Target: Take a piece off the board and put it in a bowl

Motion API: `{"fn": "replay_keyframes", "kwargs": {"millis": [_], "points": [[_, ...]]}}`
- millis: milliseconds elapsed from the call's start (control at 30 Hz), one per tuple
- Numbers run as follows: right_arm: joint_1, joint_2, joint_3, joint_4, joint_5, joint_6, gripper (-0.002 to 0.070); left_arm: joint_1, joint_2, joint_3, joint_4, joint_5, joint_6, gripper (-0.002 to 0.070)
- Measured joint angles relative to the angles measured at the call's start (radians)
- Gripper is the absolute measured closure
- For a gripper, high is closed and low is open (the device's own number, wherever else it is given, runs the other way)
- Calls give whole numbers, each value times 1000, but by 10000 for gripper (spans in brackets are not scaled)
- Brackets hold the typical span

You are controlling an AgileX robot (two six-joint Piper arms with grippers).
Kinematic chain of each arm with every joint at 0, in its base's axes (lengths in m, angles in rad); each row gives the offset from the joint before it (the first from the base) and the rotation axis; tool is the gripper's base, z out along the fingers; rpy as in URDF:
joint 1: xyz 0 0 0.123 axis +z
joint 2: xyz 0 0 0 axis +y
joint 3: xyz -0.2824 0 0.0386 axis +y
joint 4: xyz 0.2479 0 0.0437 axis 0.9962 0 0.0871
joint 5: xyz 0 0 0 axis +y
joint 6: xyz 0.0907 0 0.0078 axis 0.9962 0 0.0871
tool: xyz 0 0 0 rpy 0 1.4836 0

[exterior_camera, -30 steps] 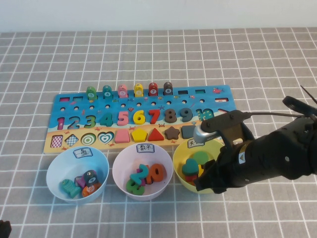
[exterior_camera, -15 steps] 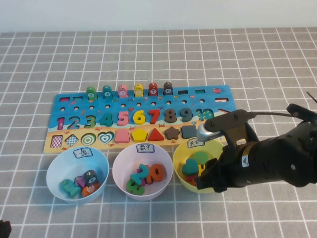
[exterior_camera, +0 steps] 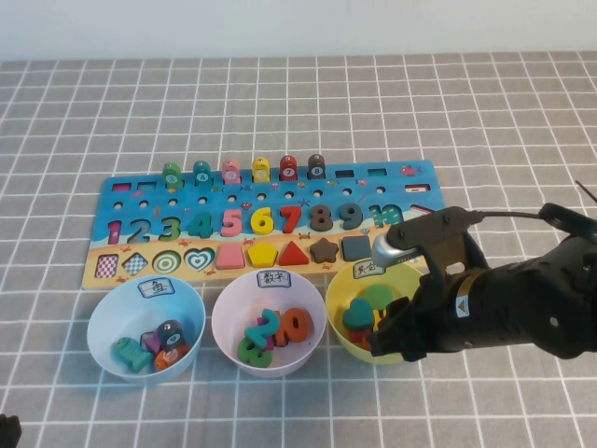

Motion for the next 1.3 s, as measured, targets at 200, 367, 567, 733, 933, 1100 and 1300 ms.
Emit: {"fn": "replay_keyframes", "kwargs": {"millis": [200,367,567,733,933,1100,1300], "points": [[0,0,0,-2,2,0,395,0,0,0,0,0,0,679],[0,0,0,-2,8,0,385,0,0,0,0,0,0,679],[0,19,0,-2,8,0,359,0,0,0,0,0,0,680],[0,31,0,-2,8,0,272,0,0,0,0,0,0,680],[0,31,0,2,8,0,221,0,0,0,0,0,0,680],[0,22,-24,10,59,0,220,0,0,0,0,0,0,680],[0,-16,-119,11,212,0,265,0,0,0,0,0,0,680]]}}
